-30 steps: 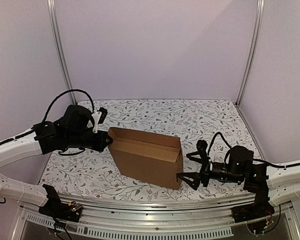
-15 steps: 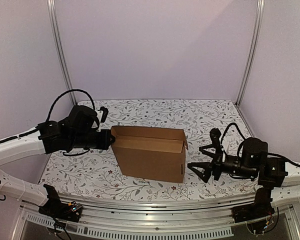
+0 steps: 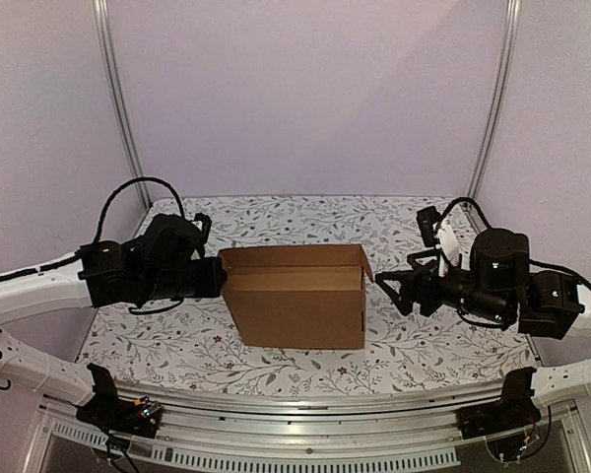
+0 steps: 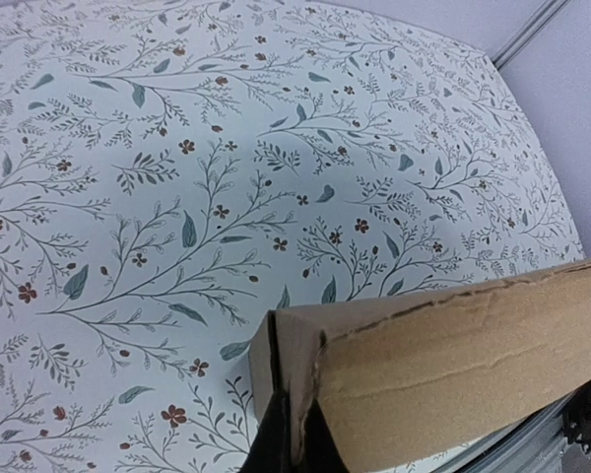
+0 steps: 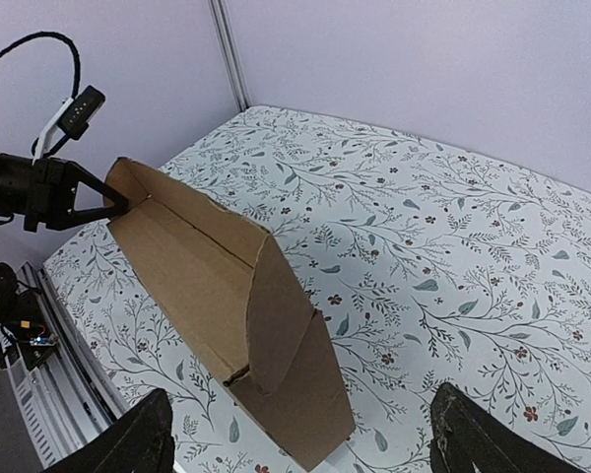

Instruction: Fold the paper box

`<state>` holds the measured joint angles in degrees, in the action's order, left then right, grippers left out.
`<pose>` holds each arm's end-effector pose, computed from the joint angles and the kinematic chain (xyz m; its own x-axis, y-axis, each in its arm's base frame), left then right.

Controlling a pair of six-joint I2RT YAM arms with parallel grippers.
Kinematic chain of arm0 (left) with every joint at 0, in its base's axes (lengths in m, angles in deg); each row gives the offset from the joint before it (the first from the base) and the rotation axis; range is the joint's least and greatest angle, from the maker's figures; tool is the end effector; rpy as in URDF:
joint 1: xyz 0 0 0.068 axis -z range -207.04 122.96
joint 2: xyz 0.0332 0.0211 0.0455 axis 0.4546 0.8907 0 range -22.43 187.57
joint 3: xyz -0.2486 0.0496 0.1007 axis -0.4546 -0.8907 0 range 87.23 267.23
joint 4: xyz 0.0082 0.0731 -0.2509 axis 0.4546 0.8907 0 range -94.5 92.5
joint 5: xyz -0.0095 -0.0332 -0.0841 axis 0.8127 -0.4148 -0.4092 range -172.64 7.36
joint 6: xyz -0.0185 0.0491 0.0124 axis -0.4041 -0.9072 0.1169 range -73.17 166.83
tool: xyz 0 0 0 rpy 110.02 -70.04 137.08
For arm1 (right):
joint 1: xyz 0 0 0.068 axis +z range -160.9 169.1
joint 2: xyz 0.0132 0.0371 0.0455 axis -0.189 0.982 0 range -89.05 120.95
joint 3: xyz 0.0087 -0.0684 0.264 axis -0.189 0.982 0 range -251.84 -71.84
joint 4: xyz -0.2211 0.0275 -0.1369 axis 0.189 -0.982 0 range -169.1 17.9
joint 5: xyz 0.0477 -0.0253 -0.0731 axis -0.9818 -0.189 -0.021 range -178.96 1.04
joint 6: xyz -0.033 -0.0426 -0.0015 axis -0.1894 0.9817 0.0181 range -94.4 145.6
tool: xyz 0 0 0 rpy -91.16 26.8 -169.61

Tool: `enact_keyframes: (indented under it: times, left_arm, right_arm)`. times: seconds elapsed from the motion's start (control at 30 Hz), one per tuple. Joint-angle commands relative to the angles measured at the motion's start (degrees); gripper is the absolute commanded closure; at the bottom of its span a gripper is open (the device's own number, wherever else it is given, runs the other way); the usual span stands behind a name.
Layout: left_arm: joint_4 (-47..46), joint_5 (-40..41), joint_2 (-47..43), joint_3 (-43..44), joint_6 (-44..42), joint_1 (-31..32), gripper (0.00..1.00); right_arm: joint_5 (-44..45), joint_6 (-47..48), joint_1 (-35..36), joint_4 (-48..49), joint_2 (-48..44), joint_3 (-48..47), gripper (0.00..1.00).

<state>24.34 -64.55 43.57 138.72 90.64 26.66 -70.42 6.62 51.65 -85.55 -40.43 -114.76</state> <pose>0.1529 -0.1895 0.2773 -0.7311 -0.1164 -0.6723 0.1749 0.9204 -0.3496 0.1008 0.1696 0.3116 -0.3717 -0.0465 -0.9272 -0.6153 0.7602 0.2085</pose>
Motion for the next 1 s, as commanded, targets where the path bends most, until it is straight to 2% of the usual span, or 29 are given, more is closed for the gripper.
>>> enact_keyframes:
  times: [0.0, 0.3, 0.7, 0.97]
  left_arm:
    - [7.8, 0.7, 2.0, -1.3, 3.5, 2.2, 0.99]
    - [8.0, 2.9, 2.3, -1.1, 5.4, 3.7, 0.99]
    - [8.0, 3.9, 3.3, -0.5, 5.7, 4.6, 0.99]
    - [8.0, 4.3, 3.6, -0.3, 6.1, 4.9, 0.99]
  right_arm:
    - [4.7, -0.5, -0.3, -5.6, 3.8, -4.5, 0.13]
    - [6.9, -1.3, -0.3, -6.9, 10.1, -9.3, 0.28]
    - [6.2, -0.7, -0.3, -8.0, 15.6, -14.0, 0.61]
    - [8.9, -0.9, -0.2, -10.6, 19.7, -16.3, 0.7]
